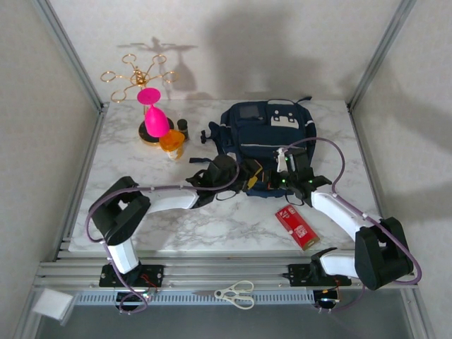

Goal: Pack the student bag
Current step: Zip the student bag at the top-center of the table.

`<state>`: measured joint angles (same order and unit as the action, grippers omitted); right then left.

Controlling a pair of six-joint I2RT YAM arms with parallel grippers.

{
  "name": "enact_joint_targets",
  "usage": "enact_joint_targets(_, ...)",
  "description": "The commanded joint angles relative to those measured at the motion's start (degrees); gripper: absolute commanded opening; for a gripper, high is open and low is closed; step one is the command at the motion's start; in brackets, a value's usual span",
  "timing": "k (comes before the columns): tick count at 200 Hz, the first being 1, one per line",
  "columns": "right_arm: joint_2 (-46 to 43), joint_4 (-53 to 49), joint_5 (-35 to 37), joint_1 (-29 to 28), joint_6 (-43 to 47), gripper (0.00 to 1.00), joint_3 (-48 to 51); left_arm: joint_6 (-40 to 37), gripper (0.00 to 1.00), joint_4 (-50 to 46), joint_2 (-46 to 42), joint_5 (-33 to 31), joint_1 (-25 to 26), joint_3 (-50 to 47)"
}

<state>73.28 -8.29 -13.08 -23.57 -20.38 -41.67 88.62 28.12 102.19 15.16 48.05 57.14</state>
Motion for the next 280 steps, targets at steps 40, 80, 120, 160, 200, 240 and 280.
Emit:
enact_joint_targets(40,-0.76,-3.01,0.42,-0.62,-0.27,0.00,-1.31,6.48,0.46,0.26,4.73,-11.50,-0.24,5.25)
enact_joint_targets(80,-0.97,-3.64,1.11,-0.62,-0.44,0.00,-1.70,7.50,0.32,0.04,7.70,-14.53,-0.68,7.54)
enact_joint_targets(120,-2.91,-10.16,8.42,-0.53,-2.90,0.00,-3.76,4.74,0.02,-4.35,6.07,-18.21,-2.36,7.48)
enact_joint_targets(160,-6.14,-20.78,17.57,1.01,-7.39,0.00,-5.10,-0.23,0.00,-7.96,-0.05,-18.98,-6.75,2.80)
enact_joint_targets(200,-8.42,-25.59,20.61,5.84,-7.36,0.00,-4.95,-6.31,0.00,-10.48,-4.87,-12.98,-12.99,-0.61)
enact_joint_targets(240,-3.24,-24.85,22.11,7.55,-6.82,0.00,-9.31,-16.69,0.00,-17.82,-5.39,-6.69,-19.05,1.17)
enact_joint_targets(280,-1.83,-19.86,15.89,5.57,-6.28,0.00,-10.63,-19.98,0.05,-18.27,-7.68,-3.03,-19.78,1.28)
